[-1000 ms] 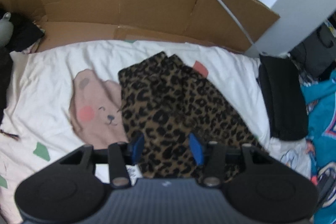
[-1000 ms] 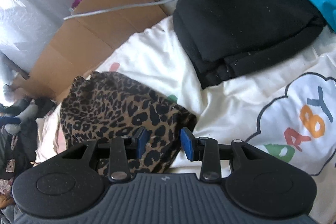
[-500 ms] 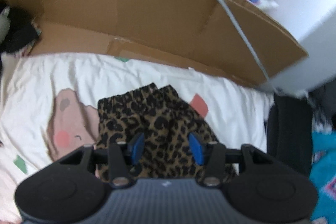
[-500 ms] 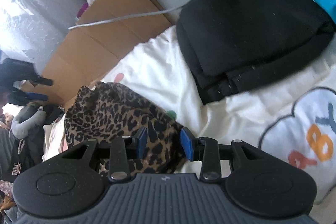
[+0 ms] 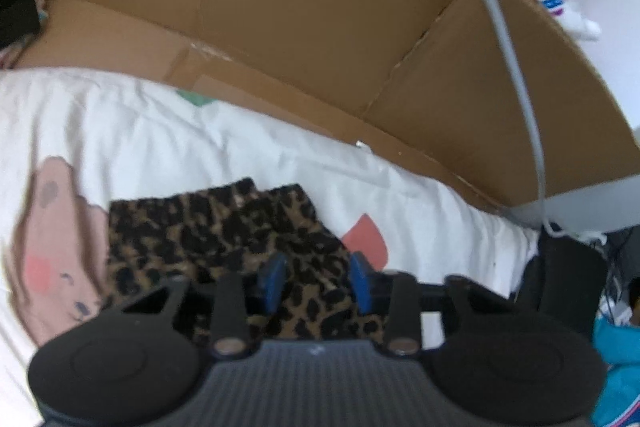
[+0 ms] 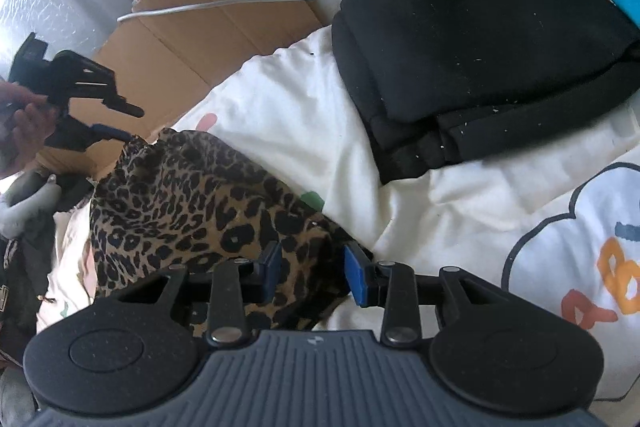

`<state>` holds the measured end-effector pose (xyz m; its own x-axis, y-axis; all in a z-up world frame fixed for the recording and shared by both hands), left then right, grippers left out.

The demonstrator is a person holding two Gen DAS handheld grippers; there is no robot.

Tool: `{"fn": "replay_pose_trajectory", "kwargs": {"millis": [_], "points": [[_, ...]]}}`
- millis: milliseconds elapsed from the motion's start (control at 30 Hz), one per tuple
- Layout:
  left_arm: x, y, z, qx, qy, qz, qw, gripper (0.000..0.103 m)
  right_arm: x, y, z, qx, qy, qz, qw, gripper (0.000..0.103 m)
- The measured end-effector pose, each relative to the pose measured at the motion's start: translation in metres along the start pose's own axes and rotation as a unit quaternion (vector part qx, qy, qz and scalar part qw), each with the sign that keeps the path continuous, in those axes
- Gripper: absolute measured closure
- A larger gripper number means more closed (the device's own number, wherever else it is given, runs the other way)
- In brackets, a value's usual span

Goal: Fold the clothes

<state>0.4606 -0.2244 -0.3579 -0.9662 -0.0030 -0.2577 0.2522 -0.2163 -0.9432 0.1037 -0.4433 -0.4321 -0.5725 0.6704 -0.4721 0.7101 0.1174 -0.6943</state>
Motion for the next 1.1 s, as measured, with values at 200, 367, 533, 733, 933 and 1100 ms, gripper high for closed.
{"fn": "replay_pose_trajectory", "kwargs": {"millis": [200, 367, 533, 733, 933, 1100], "points": [[0.003, 0.023, 0.003, -0.019, 0.006, -0.007, 0.9998, 0.071, -0.001, 0.004, -0.008, 0.006, -0.027, -0.008, 1.000, 0.062], [0.009, 0.041, -0.009, -0.040, -0.007, -0.015, 0.9991, 0.072, 0.000, 0.007, -0.010, 0.013, -0.043, -0.016, 0.999, 0.062], [0.018, 0.052, -0.034, -0.028, -0.049, -0.005, 0.9984, 0.077, 0.002, 0.005, -0.006, 0.016, -0.039, -0.019, 0.999, 0.062], [0.017, 0.058, -0.033, -0.028, -0.063, -0.002, 0.9976, 0.074, 0.001, 0.004, -0.002, 0.015, -0.032, -0.020, 0.999, 0.067], [0.017, 0.061, -0.026, -0.045, -0.045, -0.008, 0.9980, 0.084, -0.002, 0.007, -0.007, 0.009, -0.034, -0.020, 0.999, 0.073], [0.024, 0.051, -0.034, -0.022, -0.057, -0.005, 0.9981, 0.102, -0.002, 0.011, -0.009, 0.001, -0.021, -0.018, 1.000, 0.090]]}}
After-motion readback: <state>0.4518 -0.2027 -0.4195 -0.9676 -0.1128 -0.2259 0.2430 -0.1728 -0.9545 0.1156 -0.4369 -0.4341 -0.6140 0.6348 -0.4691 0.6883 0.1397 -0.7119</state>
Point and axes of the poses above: each gripper's, at about its wrist camera, not at the fingertips, and y roughly the way its jaws point, z to its right, x to its underside, the point moved 1 cm from there along y, roughly the way its jaws point, and after that the axes turned 7 degrees about y, right-handed, at the moved point
